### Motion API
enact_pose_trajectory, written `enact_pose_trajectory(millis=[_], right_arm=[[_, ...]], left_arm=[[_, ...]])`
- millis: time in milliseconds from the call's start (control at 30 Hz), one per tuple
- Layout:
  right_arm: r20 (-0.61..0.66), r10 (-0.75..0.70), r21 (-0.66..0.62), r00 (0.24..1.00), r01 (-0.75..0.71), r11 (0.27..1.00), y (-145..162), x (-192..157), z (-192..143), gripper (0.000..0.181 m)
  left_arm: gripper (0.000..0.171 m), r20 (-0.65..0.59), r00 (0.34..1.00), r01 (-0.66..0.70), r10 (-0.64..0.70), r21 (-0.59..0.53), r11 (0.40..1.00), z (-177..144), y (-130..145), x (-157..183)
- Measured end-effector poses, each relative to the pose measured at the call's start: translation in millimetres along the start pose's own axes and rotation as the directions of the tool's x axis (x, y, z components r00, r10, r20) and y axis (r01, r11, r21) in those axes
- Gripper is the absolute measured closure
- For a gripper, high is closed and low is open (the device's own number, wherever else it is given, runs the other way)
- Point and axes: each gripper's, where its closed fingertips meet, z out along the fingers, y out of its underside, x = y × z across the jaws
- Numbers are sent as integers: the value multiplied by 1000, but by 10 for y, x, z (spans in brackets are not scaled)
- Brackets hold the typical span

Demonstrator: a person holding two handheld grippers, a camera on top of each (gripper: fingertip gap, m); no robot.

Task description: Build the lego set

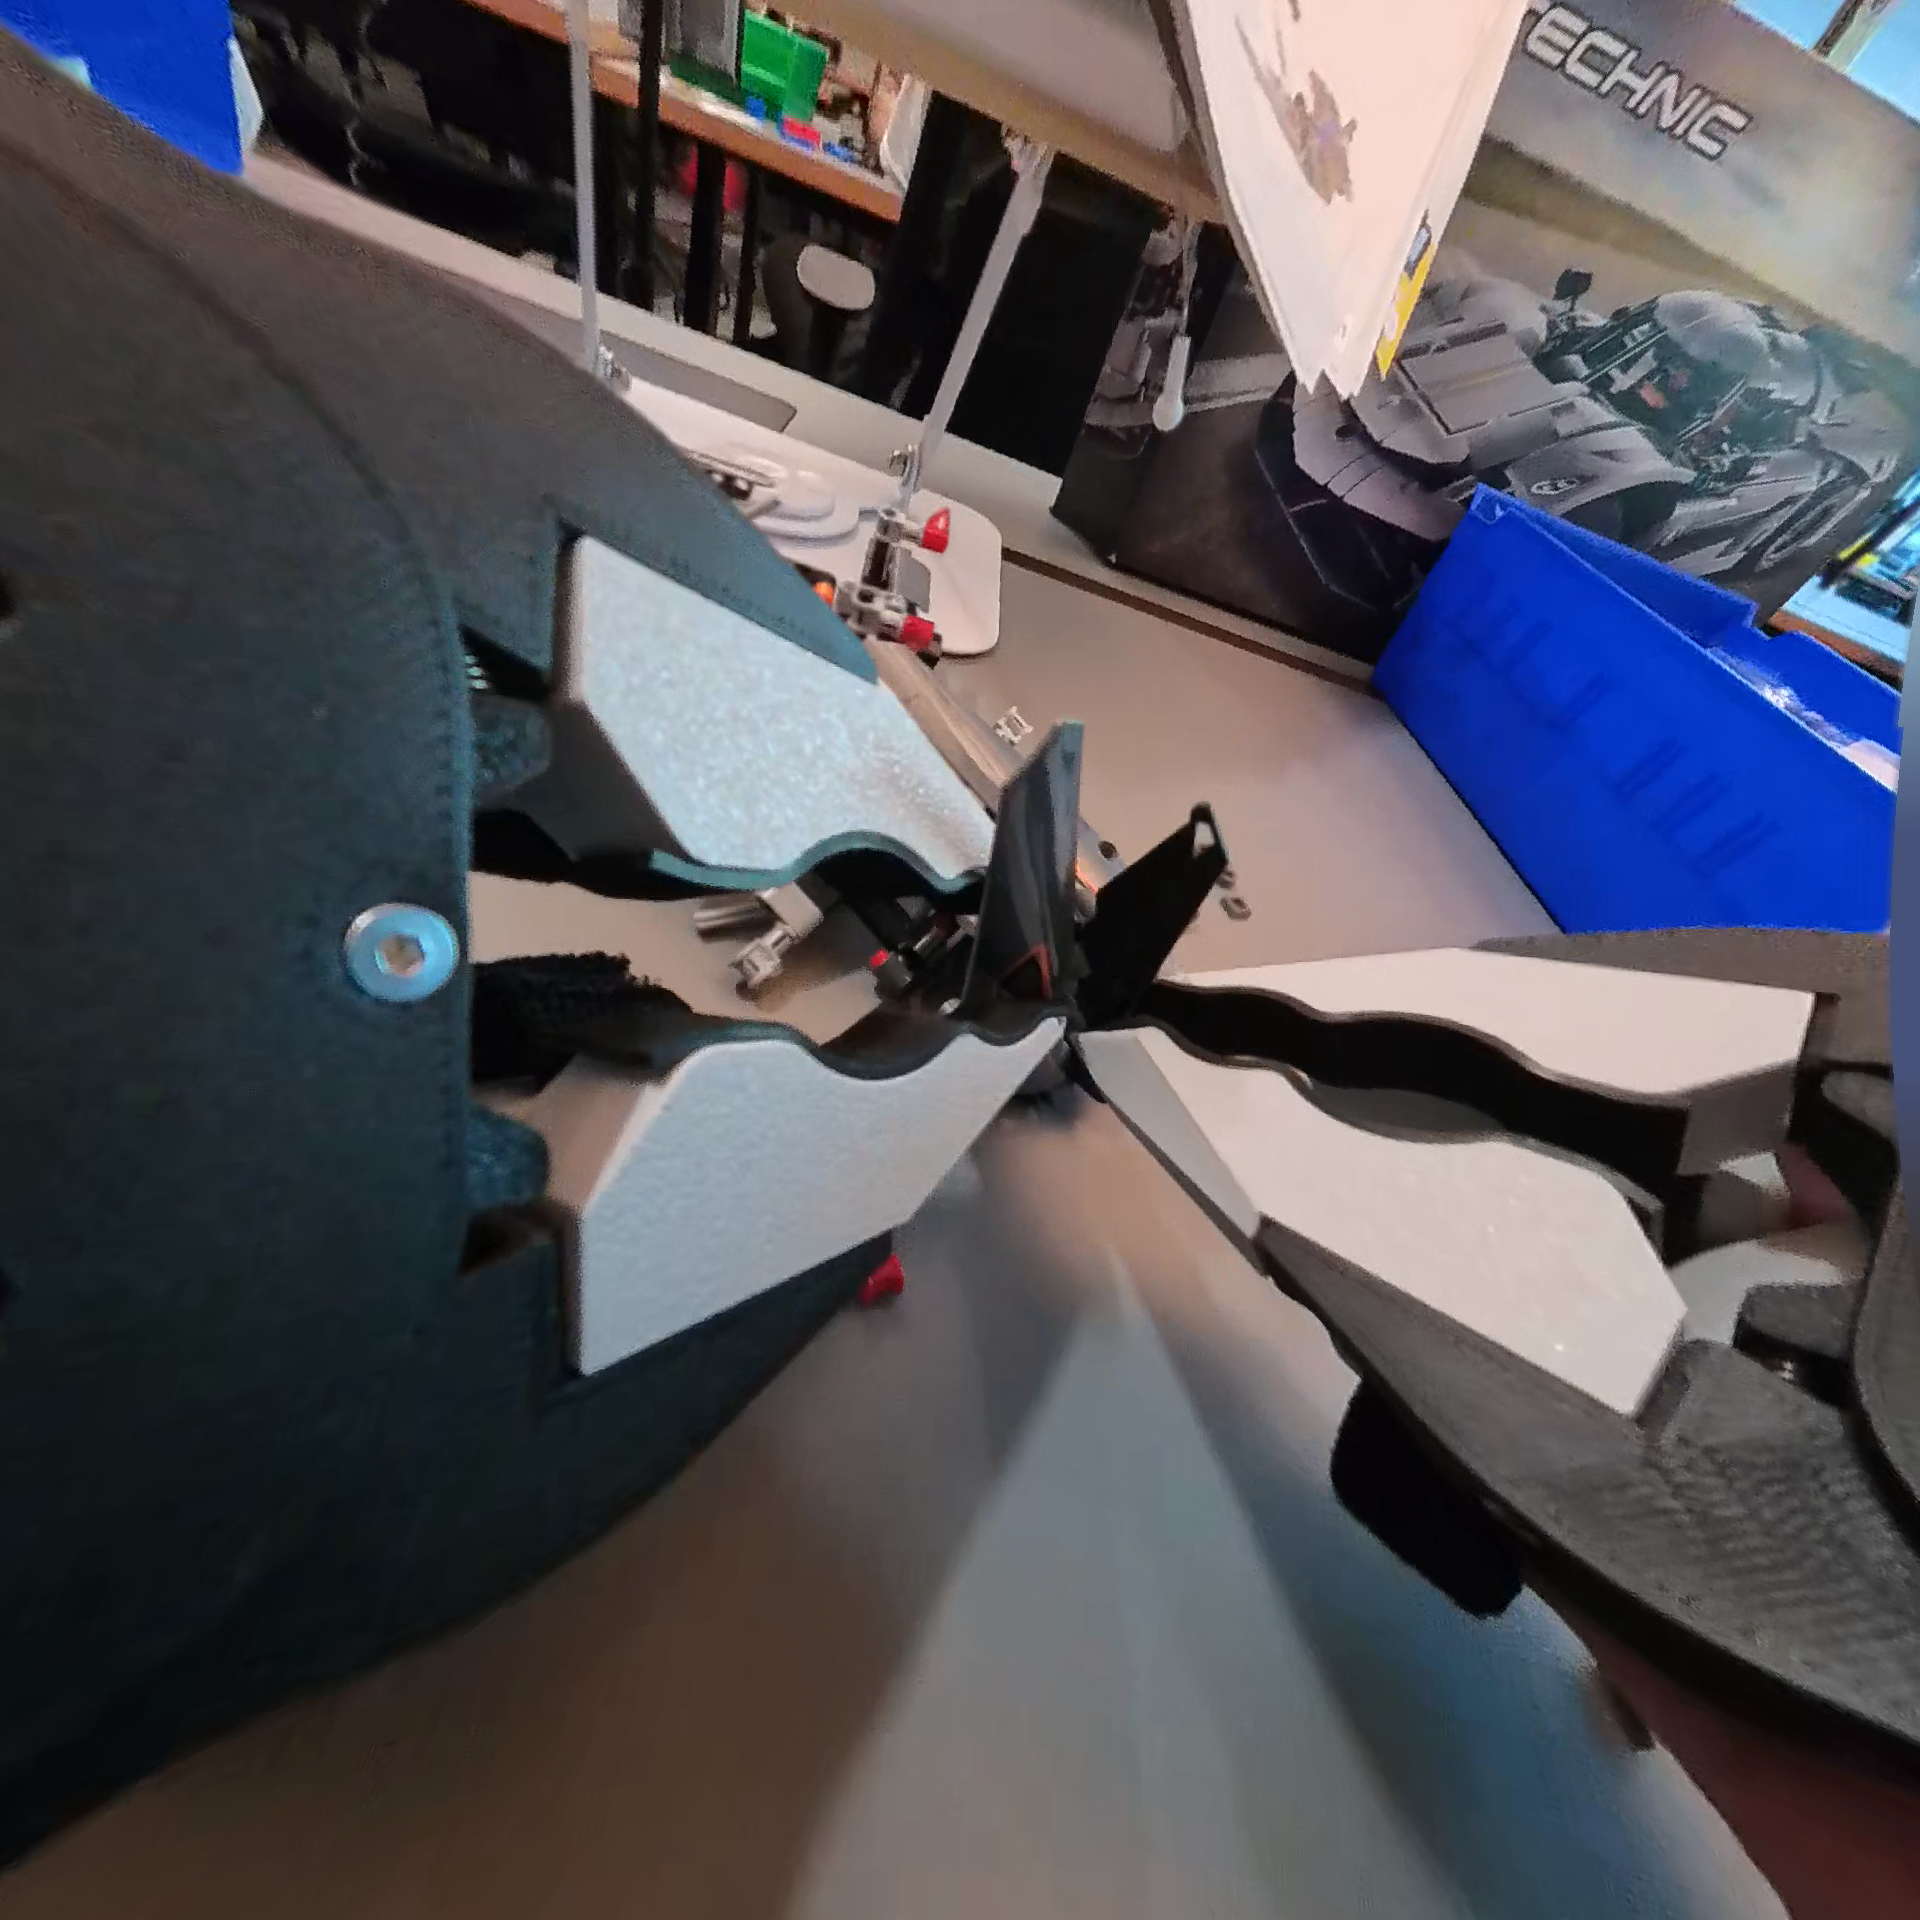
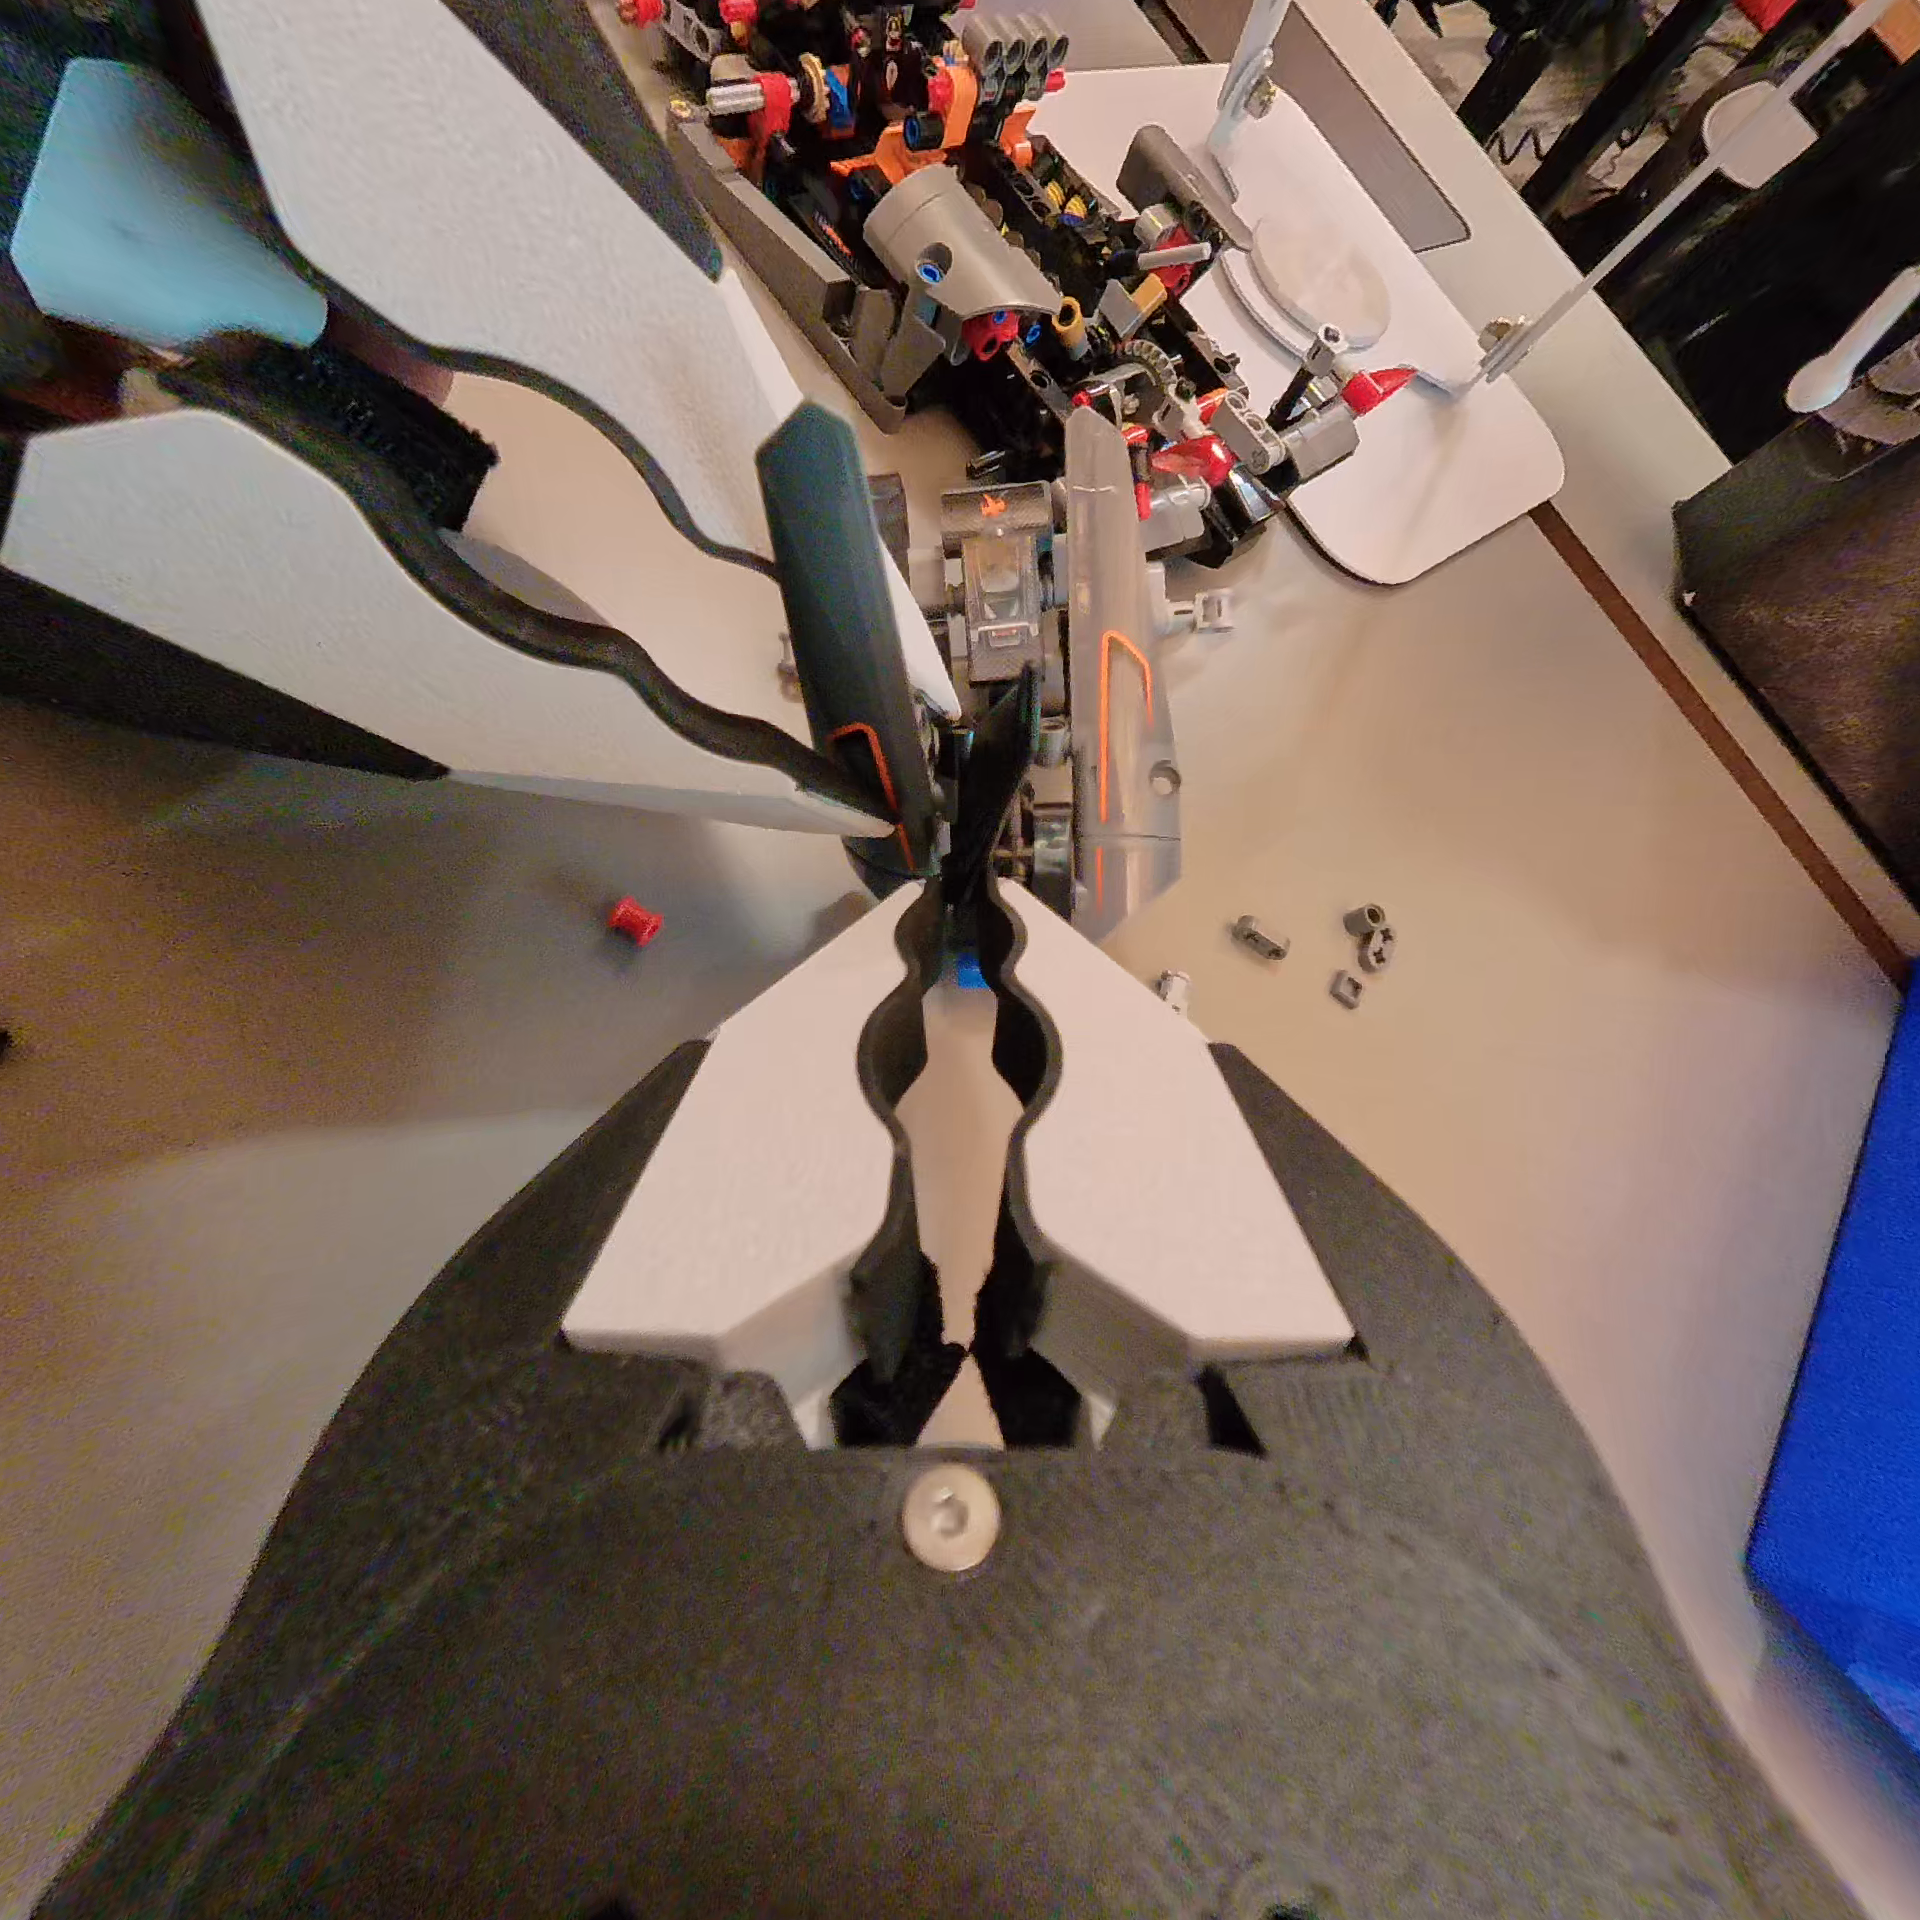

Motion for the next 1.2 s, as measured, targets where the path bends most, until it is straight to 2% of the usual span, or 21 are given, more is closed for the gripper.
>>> enact_pose_trajectory(millis=[400, 1200], right_arm=[[-2, -15, 4, 1000, 15, 1000, -8, 0, -14, 177], [3, -61, 93, 998, 60, 994, -13, -51, -21, 177]], left_arm=[[158, 23, 994, -104, 105, -20, 994, -12, -5, -1], [158, 66, 984, -168, 165, 38, 985, -75, -16, 51]])
